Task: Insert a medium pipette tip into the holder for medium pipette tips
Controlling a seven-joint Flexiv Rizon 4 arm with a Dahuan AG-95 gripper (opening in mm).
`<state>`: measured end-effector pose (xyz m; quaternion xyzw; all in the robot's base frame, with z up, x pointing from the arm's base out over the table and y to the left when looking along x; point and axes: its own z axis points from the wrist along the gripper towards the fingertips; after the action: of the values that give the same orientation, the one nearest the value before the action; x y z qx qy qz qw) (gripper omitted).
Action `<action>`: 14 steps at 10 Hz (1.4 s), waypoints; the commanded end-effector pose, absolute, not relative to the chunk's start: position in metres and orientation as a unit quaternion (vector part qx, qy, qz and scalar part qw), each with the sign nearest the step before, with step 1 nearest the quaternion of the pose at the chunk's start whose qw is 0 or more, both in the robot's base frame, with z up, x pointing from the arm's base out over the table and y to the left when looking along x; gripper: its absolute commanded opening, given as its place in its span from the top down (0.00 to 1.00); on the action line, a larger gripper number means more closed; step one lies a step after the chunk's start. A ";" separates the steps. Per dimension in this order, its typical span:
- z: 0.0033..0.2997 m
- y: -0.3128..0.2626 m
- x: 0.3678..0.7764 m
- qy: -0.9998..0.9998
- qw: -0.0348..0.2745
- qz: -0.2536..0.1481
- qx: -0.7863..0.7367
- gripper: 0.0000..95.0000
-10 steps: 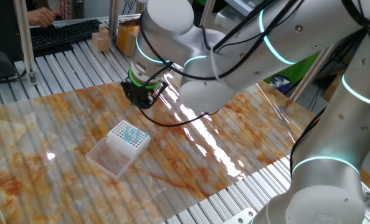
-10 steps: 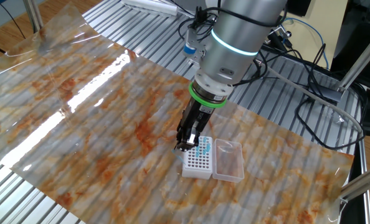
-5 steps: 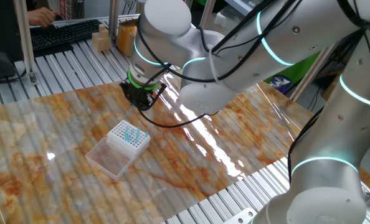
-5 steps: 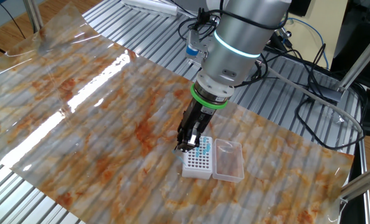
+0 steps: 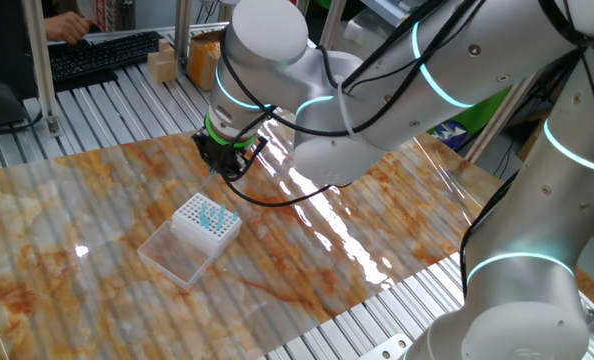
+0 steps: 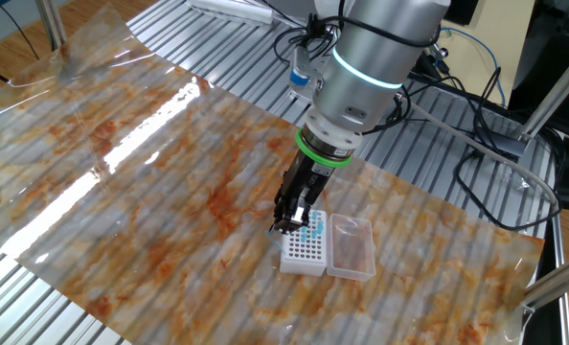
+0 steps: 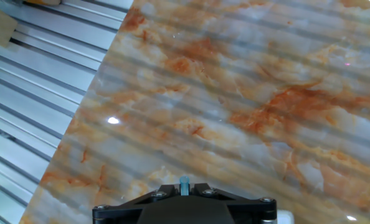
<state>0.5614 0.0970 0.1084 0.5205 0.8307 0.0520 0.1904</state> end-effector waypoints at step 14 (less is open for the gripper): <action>0.106 0.105 0.553 0.836 0.205 0.048 0.506 1.00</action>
<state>0.5518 0.1032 0.1071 0.5054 0.8365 0.0484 0.2061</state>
